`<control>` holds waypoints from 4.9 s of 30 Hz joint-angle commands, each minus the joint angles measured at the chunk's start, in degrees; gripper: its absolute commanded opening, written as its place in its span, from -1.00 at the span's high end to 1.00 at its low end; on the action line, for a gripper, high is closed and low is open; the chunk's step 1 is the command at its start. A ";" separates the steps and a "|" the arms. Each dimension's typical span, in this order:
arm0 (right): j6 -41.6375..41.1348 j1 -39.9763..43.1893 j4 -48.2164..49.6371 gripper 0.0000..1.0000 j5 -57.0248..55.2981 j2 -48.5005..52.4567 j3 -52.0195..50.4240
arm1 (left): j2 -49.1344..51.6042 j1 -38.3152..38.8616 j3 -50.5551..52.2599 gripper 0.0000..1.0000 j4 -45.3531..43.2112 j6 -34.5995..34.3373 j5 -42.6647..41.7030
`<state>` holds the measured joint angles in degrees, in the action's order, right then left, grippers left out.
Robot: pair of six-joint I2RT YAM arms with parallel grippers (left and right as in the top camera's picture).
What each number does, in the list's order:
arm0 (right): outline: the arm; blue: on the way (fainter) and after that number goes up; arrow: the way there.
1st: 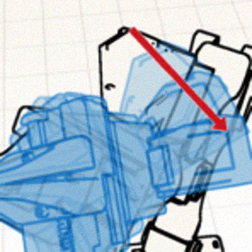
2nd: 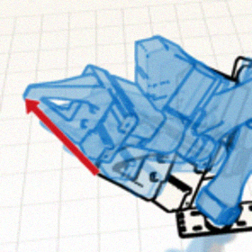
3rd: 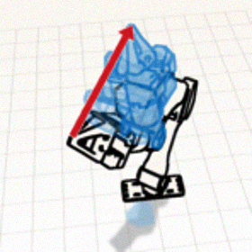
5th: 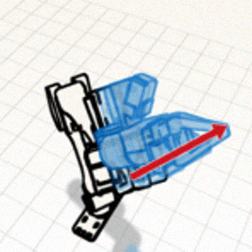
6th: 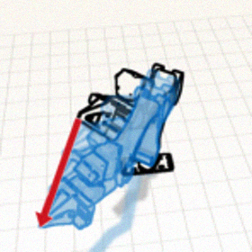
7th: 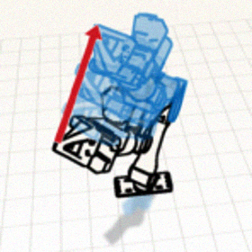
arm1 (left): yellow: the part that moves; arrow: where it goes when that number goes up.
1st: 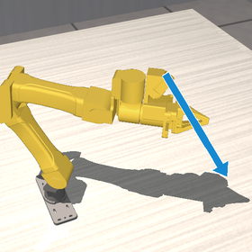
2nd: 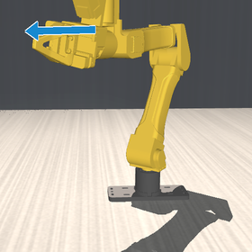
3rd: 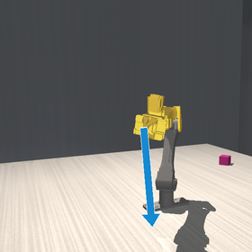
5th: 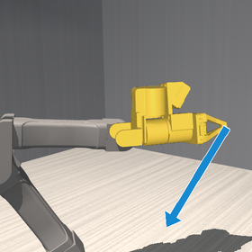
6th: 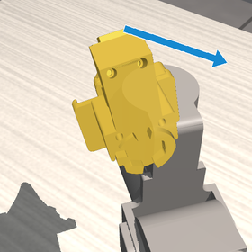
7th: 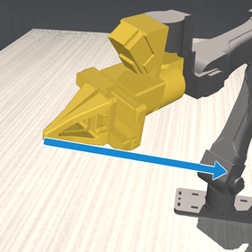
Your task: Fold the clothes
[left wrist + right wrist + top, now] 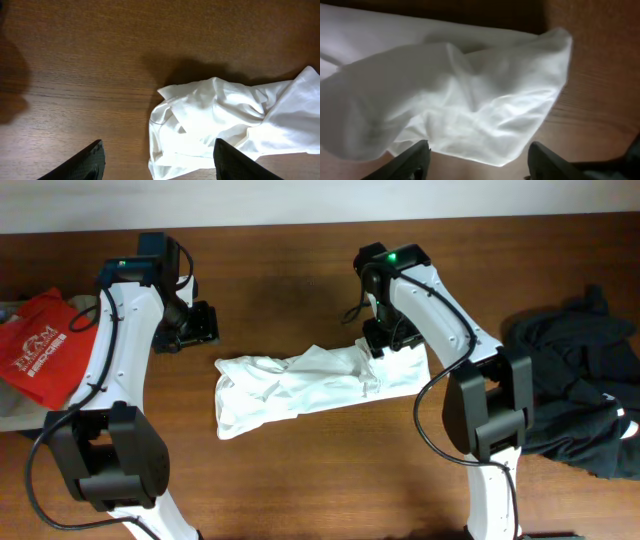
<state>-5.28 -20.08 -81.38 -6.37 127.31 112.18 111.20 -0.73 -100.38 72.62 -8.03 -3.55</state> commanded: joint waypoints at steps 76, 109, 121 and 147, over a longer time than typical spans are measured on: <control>9.27 3.76 27.63 -0.41 11.45 -12.26 -26.14 | 0.11 -0.24 34.80 0.39 -27.39 11.15 -14.05; 7.76 21.27 17.03 -0.45 3.13 -12.35 -19.12 | 1.60 -14.49 0.98 0.99 -3.30 6.97 -5.31; 7.78 20.83 16.00 -0.45 6.34 -12.35 -19.12 | 6.19 18.99 -4.70 0.96 -0.70 2.43 -7.65; 10.25 -2.82 28.50 -0.32 44.72 -3.96 -19.28 | 11.91 0.87 8.72 -0.74 -12.81 16.92 -19.56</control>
<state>6.35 -21.98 -53.25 37.82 121.78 92.23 122.87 0.34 -98.21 63.20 6.24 -20.86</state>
